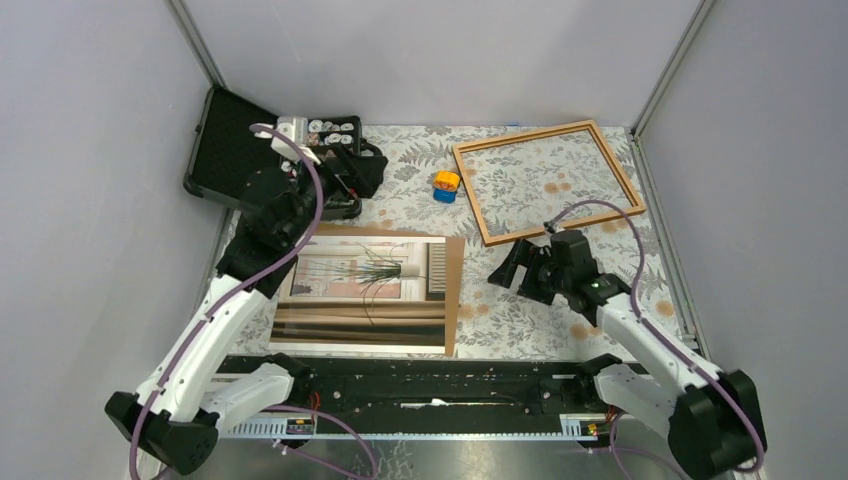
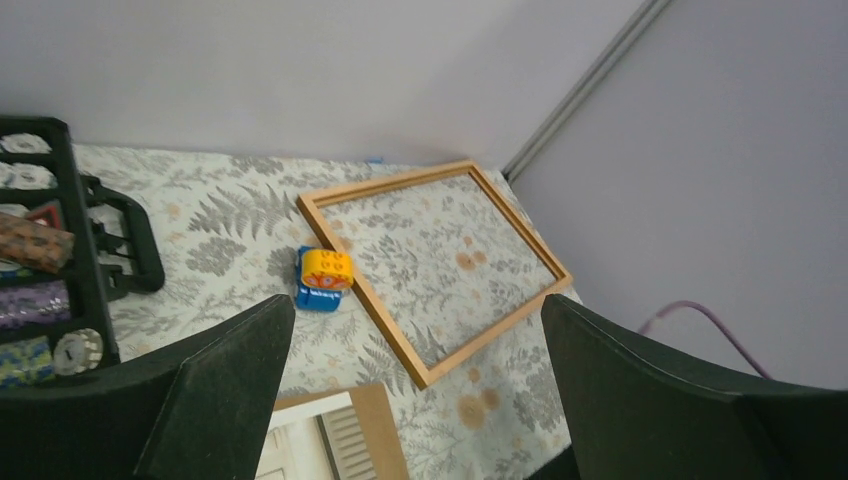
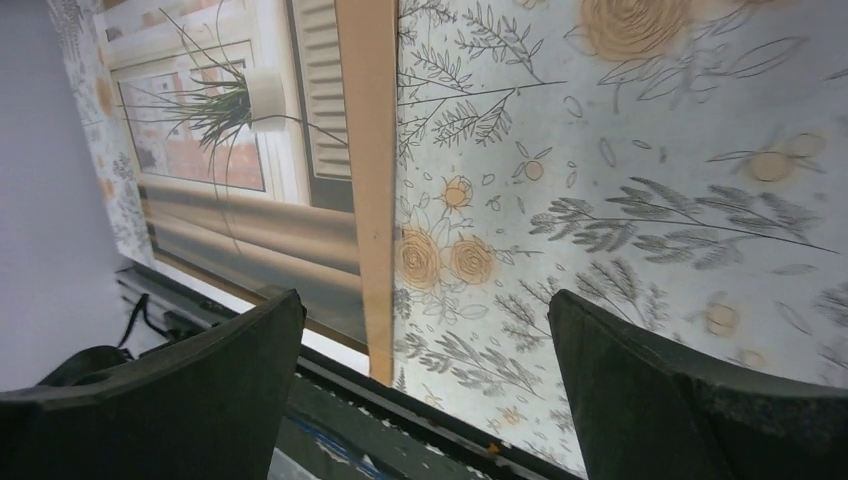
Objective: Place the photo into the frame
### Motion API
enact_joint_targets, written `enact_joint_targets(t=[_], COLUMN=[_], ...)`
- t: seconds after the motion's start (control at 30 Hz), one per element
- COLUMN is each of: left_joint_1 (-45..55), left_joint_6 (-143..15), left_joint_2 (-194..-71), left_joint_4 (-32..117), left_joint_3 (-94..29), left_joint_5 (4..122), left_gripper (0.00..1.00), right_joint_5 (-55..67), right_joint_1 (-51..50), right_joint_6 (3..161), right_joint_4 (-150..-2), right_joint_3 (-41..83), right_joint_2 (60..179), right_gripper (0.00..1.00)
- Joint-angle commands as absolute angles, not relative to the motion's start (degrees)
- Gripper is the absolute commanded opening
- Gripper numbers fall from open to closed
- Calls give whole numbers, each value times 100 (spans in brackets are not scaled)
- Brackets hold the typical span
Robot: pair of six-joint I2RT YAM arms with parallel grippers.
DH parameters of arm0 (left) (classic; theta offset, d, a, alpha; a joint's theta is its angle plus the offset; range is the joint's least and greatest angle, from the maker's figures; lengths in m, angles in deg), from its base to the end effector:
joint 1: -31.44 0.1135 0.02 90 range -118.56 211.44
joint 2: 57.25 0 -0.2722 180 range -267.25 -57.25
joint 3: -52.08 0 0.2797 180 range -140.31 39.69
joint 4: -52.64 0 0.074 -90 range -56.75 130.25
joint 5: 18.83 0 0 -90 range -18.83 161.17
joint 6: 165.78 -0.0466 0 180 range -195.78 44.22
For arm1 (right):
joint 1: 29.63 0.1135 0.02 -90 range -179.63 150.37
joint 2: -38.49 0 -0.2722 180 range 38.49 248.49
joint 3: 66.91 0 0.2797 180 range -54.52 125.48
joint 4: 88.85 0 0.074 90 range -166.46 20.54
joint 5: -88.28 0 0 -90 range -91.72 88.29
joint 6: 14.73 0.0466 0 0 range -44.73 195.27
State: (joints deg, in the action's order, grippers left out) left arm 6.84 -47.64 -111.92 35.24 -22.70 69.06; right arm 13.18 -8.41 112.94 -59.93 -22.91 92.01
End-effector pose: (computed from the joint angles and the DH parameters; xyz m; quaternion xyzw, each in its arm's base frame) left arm 0.2227 -0.1038 0.4374 -0.0080 0.6902 -0.3327 0.6426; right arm 0.2075 0.0934 0.2121 0.0719 0.8918 0.3137 0.3181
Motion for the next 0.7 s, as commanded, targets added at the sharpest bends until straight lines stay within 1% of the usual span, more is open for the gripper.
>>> enact_joint_targets(t=[0.0, 0.1, 0.2, 0.27, 0.37, 0.47, 0.6, 0.67], left_joint_1=[333, -79, -548, -625, -627, -656, -811, -910], left_joint_6=[-4722, -4858, -4850, -4574, -4064, -3777, -3603, -3418], left_joint_2=[-11640, -12093, -12468, -12565, -12453, -12293, -12287, -12281], left_joint_4=[3295, 2757, 2183, 2036, 1993, 1787, 1437, 1491], left_joint_3=[-2670, -2951, -3038, -2680, -1825, -1119, -618, -401], left_joint_5=[6729, 7041, 7465, 7300, 7147, 7259, 7431, 7464], left_gripper=[99, 99, 99, 99, 99, 99, 99, 99], right_joint_5=[2283, 2546, 2589, 2644, 2805, 3054, 3194, 3209], right_joint_1=[-862, -862, -862, -867, -869, -857, -829, -819], right_joint_6=[12260, 12684, 12969, 13089, 13230, 13264, 13169, 13036], right_joint_4=[-7778, -8475, -8723, -8821, -9036, -9406, -9707, -9743], right_joint_3=[-2609, -2845, -2937, -3025, -3222, -3456, -3644, -3653], right_joint_2=[9962, 10465, 10771, 10867, 10952, 10970, 10996, 11070], right_gripper=[100, 100, 100, 100, 100, 100, 100, 100])
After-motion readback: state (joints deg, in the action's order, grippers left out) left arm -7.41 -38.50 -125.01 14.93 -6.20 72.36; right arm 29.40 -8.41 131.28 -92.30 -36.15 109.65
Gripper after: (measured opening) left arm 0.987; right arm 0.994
